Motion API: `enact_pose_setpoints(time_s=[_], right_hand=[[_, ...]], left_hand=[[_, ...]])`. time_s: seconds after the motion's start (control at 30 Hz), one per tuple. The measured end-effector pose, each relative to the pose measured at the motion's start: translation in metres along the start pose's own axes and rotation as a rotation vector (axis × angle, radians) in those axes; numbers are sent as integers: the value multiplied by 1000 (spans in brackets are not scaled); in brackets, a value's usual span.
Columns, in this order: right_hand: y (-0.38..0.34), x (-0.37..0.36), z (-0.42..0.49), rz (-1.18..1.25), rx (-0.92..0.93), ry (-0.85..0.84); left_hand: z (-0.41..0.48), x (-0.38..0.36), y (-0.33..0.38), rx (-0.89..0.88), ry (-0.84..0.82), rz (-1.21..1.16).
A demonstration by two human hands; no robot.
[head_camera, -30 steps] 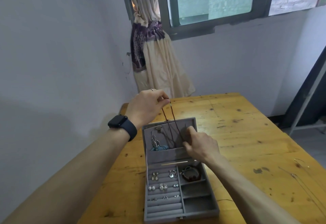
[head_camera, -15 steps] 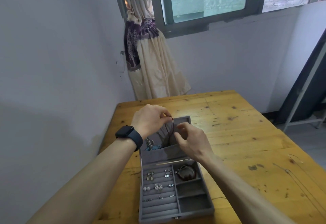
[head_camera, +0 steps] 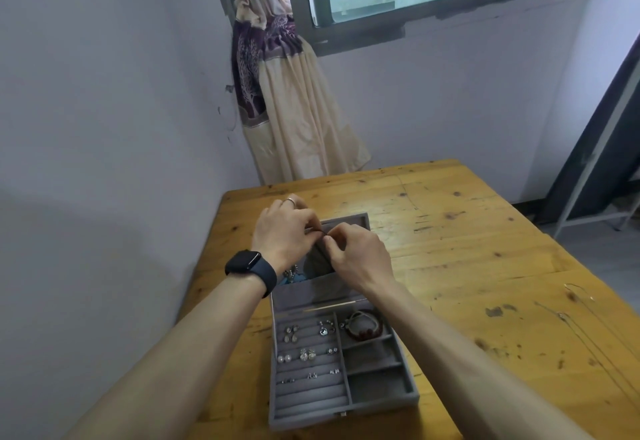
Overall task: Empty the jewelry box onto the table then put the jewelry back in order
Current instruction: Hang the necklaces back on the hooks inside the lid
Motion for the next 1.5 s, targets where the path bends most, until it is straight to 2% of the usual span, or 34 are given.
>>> enact_pose_setpoints(time_s=[0.07, 0.17, 0.37, 0.57, 0.8, 0.97, 1.27, 1.5], right_hand=[[-1, -1, 2, -50, -2, 3], [-3, -3, 4, -77, 0, 4], [-8, -2, 3, -122, 10, 20], [-10, -1, -1, -220, -48, -17], [-1, -11, -23, -280, 99, -69], [14, -6, -40, -334, 153, 15], [11, -4, -45, -304, 125, -276], [12, 15, -41, -284, 158, -251]], left_hand=[[1, -5, -6, 85, -39, -118], [0, -9, -13, 107, -54, -172], [-6, -9, -16, 78, -71, -187], [-10, -13, -18, 60, -20, -116], [-14, -13, -18, 79, -8, -108], [-16, -11, -16, 89, -24, -118], [-21, -13, -4, 119, -42, -58], [-21, -13, 7, 101, -16, -10]])
Point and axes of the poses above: each hand's wrist, its own z-axis towards the middle knuckle, its own x-axis out of the back of the hand, y = z × x, the point moved 3 cm from there along z, towards the middle knuckle, and after that the axes turned 7 degrees about y, right-handed, at the moved point
